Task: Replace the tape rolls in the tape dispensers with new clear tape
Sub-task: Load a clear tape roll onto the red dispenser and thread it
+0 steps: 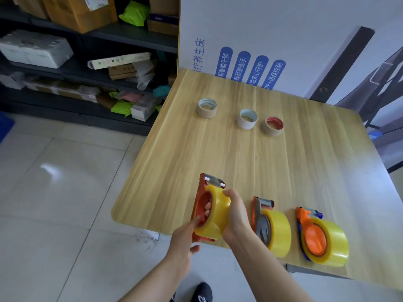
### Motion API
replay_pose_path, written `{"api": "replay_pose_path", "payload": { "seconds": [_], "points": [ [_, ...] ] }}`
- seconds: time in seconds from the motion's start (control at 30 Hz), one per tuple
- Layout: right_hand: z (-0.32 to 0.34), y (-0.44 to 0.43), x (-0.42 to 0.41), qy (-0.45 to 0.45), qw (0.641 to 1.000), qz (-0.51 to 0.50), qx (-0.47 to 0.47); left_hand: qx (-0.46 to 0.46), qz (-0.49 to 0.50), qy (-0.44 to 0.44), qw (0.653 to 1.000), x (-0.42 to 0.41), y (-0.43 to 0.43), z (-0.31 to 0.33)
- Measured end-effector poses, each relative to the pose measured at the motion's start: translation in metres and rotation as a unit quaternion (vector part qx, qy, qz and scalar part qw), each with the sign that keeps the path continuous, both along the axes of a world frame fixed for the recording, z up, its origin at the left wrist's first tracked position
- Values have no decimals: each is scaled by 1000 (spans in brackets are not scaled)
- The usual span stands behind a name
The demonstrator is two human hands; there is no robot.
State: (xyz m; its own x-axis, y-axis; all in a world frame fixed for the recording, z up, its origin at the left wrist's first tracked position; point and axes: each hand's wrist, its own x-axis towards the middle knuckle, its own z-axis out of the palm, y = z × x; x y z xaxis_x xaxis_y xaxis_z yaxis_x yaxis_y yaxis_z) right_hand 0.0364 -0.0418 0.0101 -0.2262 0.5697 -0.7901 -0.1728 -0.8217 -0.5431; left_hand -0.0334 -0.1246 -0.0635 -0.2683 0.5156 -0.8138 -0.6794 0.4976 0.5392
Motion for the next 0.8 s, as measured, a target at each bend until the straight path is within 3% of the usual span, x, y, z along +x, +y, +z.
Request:
{"api": "replay_pose_path", "payload": {
  "seconds": [0.17, 0.37, 0.47, 0.6, 0.7, 0.73, 0.8],
  "points": [
    [-29, -6, -2, -30, 999, 7, -44, -81, -47, 3, 996, 1, -8, -22],
    [-55, -11, -5, -104, 993, 62, -4, -125, -29, -57, 990, -1, -9, -37],
    [-61, -14, -9, -107, 990, 89, 0, -144, -79, -53, 985, -5, -10, -43],
    [-64, -12, -7, -97, 989, 110, -9, -185, -234, 54, 953, -18, -16, -43],
    [-65, -9, -3, -87, 988, 127, -11, -148, -350, 296, 877, -30, -17, -41],
    [-65, -8, -3, -91, 987, 134, -8, -119, -327, 353, 869, -34, -16, -37],
    [-62, -6, -1, -95, 984, 154, 1, -2, -243, 372, 896, -40, -13, -23]
  ]
}}
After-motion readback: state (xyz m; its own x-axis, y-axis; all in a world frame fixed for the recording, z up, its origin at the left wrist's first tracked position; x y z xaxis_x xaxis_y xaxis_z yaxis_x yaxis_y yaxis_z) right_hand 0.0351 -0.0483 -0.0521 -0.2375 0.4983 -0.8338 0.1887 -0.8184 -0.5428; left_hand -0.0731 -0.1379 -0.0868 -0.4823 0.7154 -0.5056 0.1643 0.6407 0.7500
